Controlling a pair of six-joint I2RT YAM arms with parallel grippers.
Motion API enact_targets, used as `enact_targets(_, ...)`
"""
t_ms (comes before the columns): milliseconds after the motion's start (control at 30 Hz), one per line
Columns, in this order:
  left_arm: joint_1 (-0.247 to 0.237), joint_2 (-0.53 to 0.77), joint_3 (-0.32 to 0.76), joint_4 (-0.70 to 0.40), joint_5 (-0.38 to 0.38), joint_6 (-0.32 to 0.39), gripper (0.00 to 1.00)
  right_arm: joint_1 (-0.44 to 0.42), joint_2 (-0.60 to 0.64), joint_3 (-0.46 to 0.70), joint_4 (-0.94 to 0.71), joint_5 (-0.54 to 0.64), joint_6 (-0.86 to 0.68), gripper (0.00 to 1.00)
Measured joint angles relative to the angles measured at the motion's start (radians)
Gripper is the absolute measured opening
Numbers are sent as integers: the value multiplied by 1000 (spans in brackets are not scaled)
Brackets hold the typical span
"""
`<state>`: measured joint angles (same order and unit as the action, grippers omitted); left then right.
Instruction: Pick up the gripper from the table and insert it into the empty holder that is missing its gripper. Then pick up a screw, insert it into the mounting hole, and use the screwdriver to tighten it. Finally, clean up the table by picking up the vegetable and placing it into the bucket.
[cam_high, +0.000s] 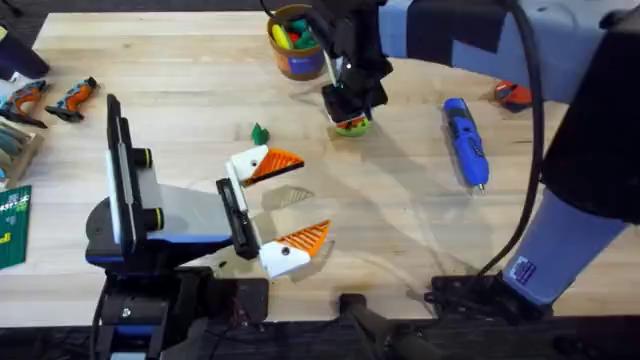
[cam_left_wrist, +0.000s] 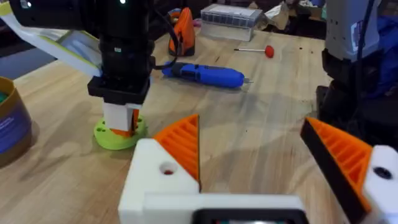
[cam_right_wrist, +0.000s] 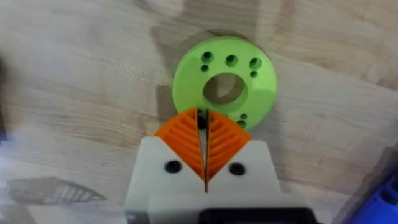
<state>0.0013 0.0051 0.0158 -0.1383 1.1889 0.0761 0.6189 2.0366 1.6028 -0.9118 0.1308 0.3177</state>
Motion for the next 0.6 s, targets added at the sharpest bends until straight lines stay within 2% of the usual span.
enact_targets(433,0,0,0,0,0,0,985,0,0,1,-6,-1,5,6)
enact_targets(600,0,0,0,0,0,0,985,1,0,37,-57,-1,5,6)
